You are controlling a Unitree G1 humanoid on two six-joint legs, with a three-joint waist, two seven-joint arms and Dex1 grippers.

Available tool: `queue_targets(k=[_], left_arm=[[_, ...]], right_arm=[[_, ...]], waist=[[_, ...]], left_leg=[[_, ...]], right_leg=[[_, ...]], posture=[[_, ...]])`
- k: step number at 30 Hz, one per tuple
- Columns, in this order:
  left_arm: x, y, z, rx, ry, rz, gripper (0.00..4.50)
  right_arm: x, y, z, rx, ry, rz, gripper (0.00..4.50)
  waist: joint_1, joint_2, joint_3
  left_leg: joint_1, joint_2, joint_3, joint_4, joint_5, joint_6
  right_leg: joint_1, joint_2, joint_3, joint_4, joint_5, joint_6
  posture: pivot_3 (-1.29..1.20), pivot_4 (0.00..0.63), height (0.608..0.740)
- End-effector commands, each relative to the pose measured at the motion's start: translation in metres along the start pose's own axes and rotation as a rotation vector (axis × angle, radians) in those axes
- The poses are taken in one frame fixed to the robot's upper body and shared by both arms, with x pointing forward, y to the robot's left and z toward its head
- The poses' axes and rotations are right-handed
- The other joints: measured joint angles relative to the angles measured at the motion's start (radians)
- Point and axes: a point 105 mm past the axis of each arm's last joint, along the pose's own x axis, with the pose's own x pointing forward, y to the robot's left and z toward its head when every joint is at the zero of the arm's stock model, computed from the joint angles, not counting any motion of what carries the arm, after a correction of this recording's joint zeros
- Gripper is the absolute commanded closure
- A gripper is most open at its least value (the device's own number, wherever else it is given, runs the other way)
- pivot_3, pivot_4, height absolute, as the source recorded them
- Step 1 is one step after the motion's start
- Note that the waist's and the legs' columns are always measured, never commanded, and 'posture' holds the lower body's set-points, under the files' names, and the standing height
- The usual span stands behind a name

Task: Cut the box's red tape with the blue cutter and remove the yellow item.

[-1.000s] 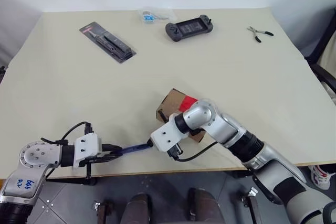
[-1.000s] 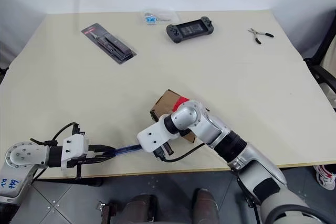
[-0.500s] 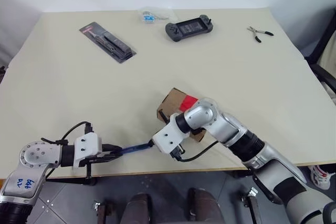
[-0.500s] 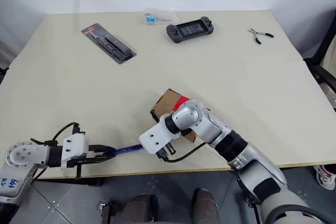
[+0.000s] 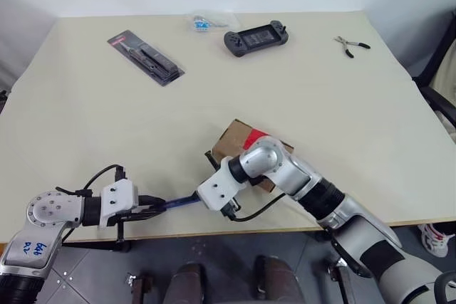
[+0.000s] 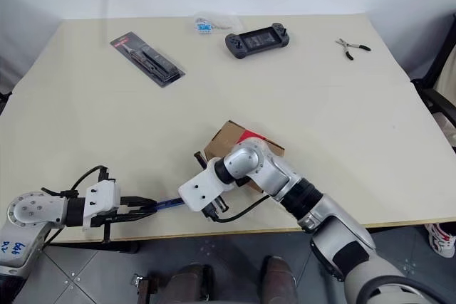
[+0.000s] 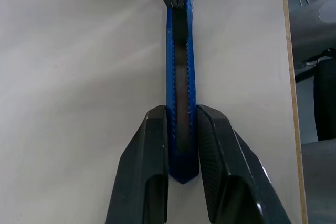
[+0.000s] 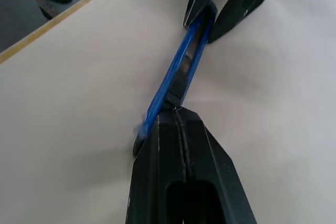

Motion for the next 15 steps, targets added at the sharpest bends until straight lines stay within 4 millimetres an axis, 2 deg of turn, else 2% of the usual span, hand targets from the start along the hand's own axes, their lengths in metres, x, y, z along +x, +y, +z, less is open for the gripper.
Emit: queue_targets(k=[1, 15], left_arm=[[0.0, 0.0, 0.003, 0.015, -0.002, -0.004, 4.04], [0.003, 0.003, 0.003, 0.019, -0.005, 0.001, 4.04]], right_arm=[[0.001, -0.003, 0.003, -0.026, 0.006, 0.006, 4.48], [0.013, -0.015, 0.013, 0.01, -0.054, -0.033, 4.48]], waist=[[0.0, 0.0, 0.0], [0.0, 0.0, 0.0]], left_leg=[[0.0, 0.0, 0.0, 0.0, 0.0, 0.0], [0.0, 0.0, 0.0, 0.0, 0.0, 0.0]], right_leg=[[0.0, 0.0, 0.0, 0.0, 0.0, 0.0], [0.0, 0.0, 0.0, 0.001, 0.0, 0.0]], posture=[[0.0, 0.15, 0.74], [0.0, 0.15, 0.74]])
